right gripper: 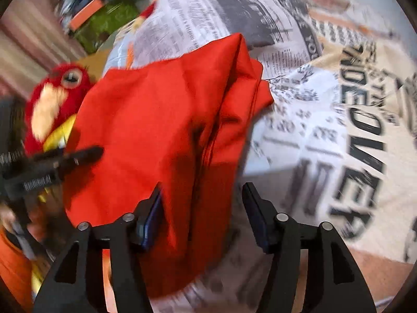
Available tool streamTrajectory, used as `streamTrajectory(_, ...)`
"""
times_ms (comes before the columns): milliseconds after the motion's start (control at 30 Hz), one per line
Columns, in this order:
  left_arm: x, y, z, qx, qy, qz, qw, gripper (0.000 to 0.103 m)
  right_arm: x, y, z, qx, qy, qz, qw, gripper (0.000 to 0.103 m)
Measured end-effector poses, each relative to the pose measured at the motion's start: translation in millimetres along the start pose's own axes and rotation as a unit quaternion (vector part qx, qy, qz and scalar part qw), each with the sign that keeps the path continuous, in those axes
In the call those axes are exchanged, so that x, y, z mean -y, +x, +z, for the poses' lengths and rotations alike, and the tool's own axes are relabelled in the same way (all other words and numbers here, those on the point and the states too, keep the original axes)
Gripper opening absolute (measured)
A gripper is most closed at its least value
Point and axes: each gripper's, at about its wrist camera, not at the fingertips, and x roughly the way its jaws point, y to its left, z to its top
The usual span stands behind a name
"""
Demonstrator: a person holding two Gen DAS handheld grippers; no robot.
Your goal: Fold large clothes
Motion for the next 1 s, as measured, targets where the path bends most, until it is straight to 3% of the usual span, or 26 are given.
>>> streamTrajectory(67, 9, -12, -13, 0.005, 0.027, 0.025, 0.9993, 0.072, -3, -10, -16, 0.002, -0.017, -0.017, 1.000, 0.066)
streamTrajectory(167, 21, -32, -40, 0.017, 0.051, 0.051, 0.9973, 0.079, 5, -19, -29, -0.002, -0.008, -0.023, 1.000, 0.069)
streamTrajectory(333, 33, -56, -64, 0.019, 0.063, 0.087, 0.9941, 0.079, 20, -56, -49, 0.011, 0.045, -0.016, 0.999, 0.069)
streamTrajectory(467, 48, -106, -70, 0.063, 0.050, 0.077, 0.9938, 0.079, 17, -113, -62, 0.057, 0.078, 0.025, 0.995, 0.069)
streamTrajectory(533, 62, -139, -71, 0.096, 0.060, 0.075, 0.9907, 0.079, 4, -146, -65, 0.092, 0.074, 0.025, 0.993, 0.069)
streamTrajectory(633, 87, -207, -80, 0.163, 0.070, 0.059, 0.9824, 0.079, -15, -203, -74, 0.159, 0.055, 0.016, 0.986, 0.069)
streamTrajectory(767, 110, -281, -98, 0.238, 0.071, 0.031, 0.9681, 0.079, -47, -278, -94, 0.256, 0.023, 0.000, 0.966, 0.069)
streamTrajectory(1000, 142, -391, -157, 0.375, 0.083, 0.013, 0.9232, 0.079, -102, -363, -142, 0.393, -0.015, 0.003, 0.919, 0.069)
